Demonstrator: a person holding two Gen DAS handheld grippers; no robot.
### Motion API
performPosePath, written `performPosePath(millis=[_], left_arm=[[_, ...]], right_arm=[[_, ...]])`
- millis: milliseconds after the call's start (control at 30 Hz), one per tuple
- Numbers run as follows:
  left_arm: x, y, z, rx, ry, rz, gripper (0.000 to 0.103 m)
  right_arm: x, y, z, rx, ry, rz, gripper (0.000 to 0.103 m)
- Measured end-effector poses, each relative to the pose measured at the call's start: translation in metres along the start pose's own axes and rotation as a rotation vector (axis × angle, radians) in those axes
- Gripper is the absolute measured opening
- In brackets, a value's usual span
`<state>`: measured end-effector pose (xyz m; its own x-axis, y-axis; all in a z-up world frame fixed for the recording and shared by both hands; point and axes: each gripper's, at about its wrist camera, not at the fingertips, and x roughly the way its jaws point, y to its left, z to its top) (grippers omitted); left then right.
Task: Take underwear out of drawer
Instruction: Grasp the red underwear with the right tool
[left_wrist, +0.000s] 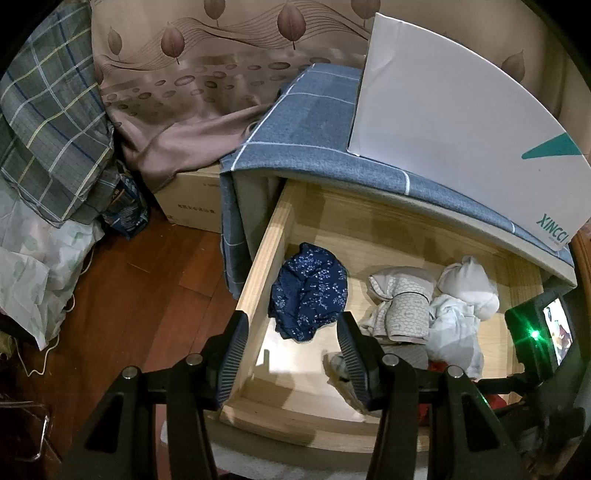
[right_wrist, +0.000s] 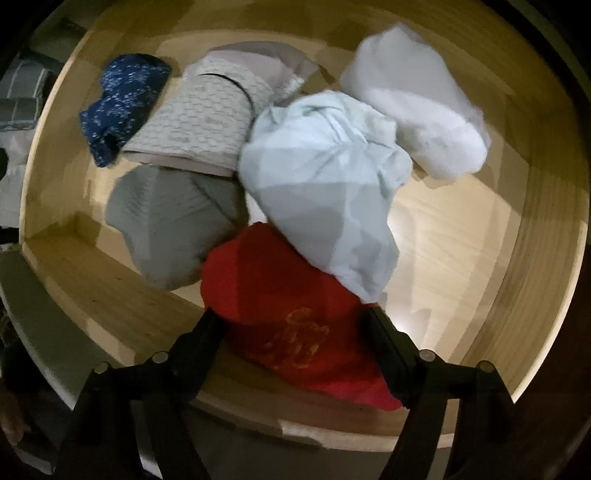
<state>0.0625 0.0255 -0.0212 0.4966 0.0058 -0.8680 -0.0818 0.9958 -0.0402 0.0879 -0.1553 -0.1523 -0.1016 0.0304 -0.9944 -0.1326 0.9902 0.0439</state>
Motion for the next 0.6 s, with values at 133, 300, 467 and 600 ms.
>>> performPosePath(millis=[133, 300, 467, 600], left_arm=[[-0.001, 0.000, 0.000, 0.000, 0.001, 0.001, 0.051], [-0.001, -0.001, 0.000, 0.001, 0.004, 0.002, 0.051], [-0.001, -0.001, 0.000, 0.006, 0.004, 0.003, 0.051], [-0.001, -0.002, 0.000, 0.009, 0.007, 0.007, 0.051]], right_arm=[[0.001, -0.009, -0.001, 0.028, 0.000, -0.012, 0.074], [0.003, -0.038, -0.006, 0.106, 0.001, -0.009, 0.074], [0.001, -0.065, -0.011, 0.199, -0.003, -0.001, 0.074], [-0.007, -0.070, -0.011, 0.190, -0.023, 0.026, 0.075]])
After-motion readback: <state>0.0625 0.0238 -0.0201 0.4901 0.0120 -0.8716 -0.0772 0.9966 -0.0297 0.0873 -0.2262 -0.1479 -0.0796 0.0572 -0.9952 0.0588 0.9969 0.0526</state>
